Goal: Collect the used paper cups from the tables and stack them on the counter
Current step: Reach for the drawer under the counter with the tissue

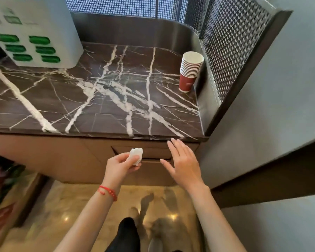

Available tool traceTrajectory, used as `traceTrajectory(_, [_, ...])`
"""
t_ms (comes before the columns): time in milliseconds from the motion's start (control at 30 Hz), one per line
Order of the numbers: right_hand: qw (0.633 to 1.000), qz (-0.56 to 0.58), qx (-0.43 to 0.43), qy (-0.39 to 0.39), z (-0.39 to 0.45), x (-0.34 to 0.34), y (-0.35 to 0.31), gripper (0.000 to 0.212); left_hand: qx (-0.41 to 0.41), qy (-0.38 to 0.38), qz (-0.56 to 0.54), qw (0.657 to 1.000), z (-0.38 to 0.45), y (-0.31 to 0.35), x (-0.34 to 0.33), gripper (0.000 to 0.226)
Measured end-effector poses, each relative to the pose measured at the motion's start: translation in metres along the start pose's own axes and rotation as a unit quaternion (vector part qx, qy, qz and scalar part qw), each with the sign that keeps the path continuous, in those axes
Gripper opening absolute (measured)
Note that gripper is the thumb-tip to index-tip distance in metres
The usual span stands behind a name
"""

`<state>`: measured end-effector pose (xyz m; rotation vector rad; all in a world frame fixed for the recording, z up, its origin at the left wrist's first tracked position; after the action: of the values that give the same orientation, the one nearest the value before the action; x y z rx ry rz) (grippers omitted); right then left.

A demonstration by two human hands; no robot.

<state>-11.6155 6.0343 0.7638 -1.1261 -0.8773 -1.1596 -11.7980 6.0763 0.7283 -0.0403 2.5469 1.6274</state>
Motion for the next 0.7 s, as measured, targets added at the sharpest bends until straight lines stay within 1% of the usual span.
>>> traceTrajectory(133, [1.0, -0.002, -0.001, -0.023, -0.022, -0.016, -0.005, 0.06, 0.023, 0.0, -0.004, 1.0, -0.009, -0.022, 0.002, 0.007])
traceTrajectory(267, [0.998, -0.009, -0.014, -0.057, -0.032, -0.044, -0.006, 0.062, 0.045, 0.004, 0.001, 0.999, -0.001, -0.045, 0.006, 0.01])
traceTrajectory(467, [0.995, -0.006, -0.031, -0.09, -0.032, -0.092, -0.005, 0.067, 0.057, 0.027, 0.021, 0.998, 0.03, -0.08, 0.016, 0.005])
traceTrajectory(600, [0.991, 0.01, -0.042, -0.127, -0.031, -0.139, 0.002, 0.067, 0.061, 0.05, 0.002, 0.997, 0.059, -0.107, 0.017, 0.012])
traceTrajectory(700, [0.99, 0.007, -0.054, -0.134, -0.028, -0.166, 0.011, 0.065, 0.059, 0.045, 0.003, 0.997, 0.077, -0.126, 0.017, 0.012])
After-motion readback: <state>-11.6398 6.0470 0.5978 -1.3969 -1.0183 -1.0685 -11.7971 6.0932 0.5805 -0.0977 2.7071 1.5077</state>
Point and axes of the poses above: each hand's wrist, its own z-axis towards the middle knuckle, its own x-axis out of the back of the hand, y = z × x, the point moved 7 cm from there along z, towards the middle knuckle
